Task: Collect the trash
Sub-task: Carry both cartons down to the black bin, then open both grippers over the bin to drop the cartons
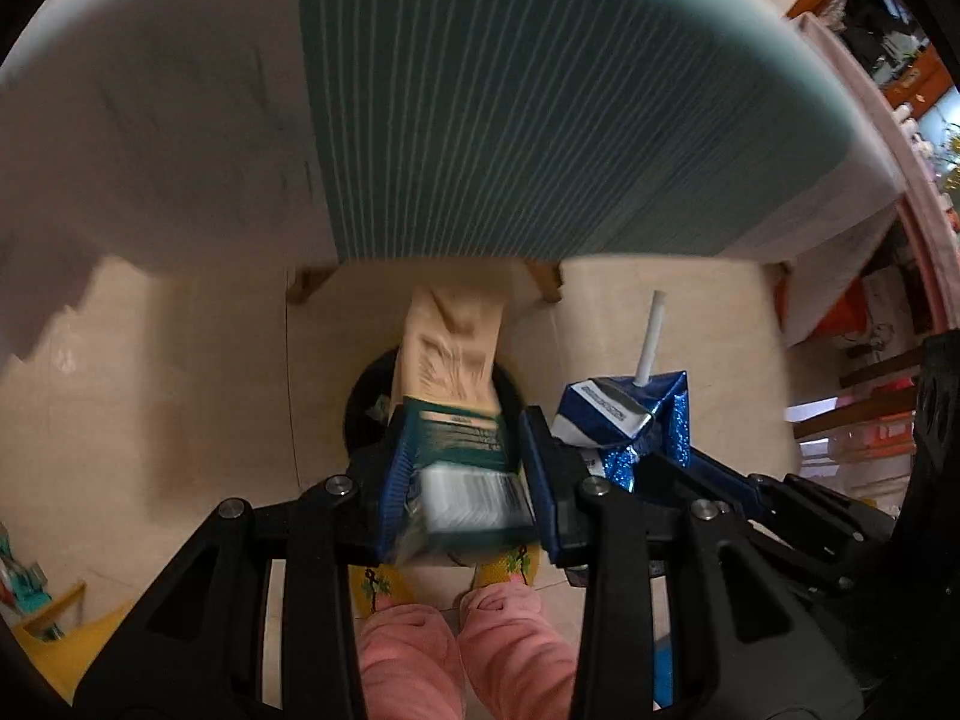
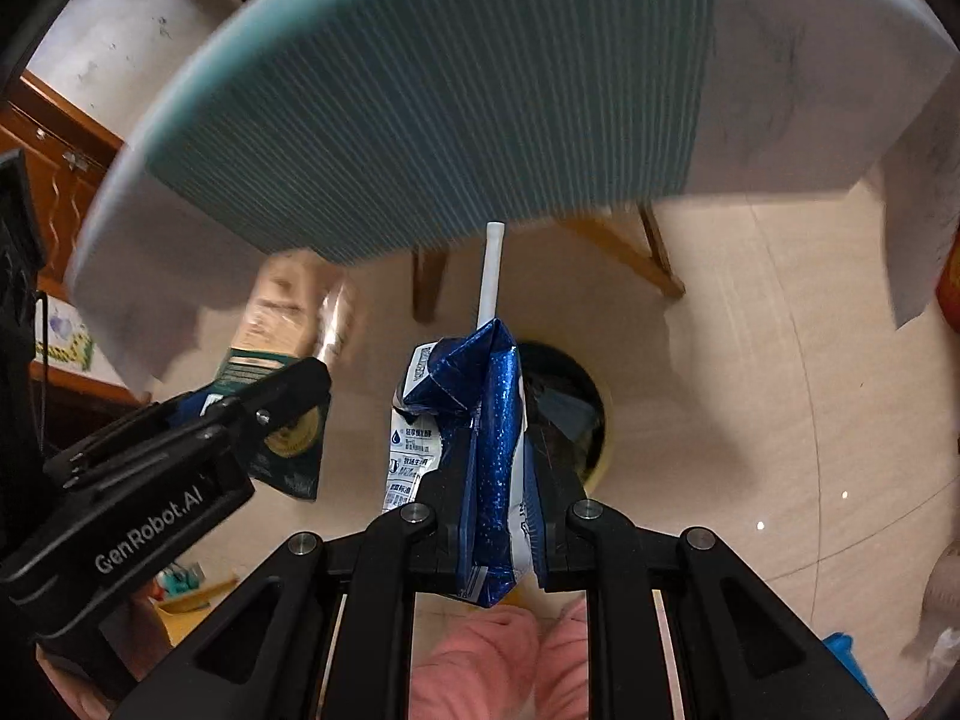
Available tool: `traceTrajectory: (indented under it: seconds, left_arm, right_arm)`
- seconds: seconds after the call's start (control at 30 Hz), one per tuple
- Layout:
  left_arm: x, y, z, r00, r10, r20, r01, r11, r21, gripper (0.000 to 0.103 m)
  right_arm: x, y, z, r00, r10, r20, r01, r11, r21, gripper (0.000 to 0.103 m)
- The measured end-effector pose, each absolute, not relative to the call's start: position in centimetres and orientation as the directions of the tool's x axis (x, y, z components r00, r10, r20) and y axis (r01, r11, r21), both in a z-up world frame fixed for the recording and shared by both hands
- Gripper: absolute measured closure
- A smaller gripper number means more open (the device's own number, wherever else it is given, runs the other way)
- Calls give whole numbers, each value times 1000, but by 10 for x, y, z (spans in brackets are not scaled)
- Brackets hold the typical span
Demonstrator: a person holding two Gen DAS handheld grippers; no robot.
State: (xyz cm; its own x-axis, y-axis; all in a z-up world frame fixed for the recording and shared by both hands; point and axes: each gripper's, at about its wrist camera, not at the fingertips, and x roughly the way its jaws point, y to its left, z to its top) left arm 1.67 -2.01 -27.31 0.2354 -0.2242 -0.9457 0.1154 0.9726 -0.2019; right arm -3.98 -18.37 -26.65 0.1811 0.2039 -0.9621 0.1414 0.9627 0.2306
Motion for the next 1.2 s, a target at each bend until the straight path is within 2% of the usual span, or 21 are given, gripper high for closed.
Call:
traceTrajectory:
  seconds: [0.33,0.63,0.73,0.83,0.87,1.2]
  left_arm:
    - [12,-16,-372,178,-175,-968,62,984,-166,71]
    - [21,8,-410,171,-161,-972,9,987,-162,70]
    - [24,15,-417,198,-137,-971,18,991,-136,69]
    - [26,24,-418,235,-110,-966,29,994,-106,52]
    - [27,25,-418,250,-98,-963,32,995,-93,46]
    - [32,22,-417,228,-63,-972,33,998,-57,46]
  right_arm:
    - [-43,-180,-368,118,208,-971,146,963,224,89]
    - [-21,-163,-415,112,230,-967,157,957,245,89]
    - [-14,-159,-425,121,255,-960,159,949,272,85]
    - [-9,-151,-431,141,273,-952,158,943,294,64]
    - [-8,-150,-432,152,273,-950,158,942,296,63]
    - [-9,-148,-432,190,260,-947,147,946,290,63]
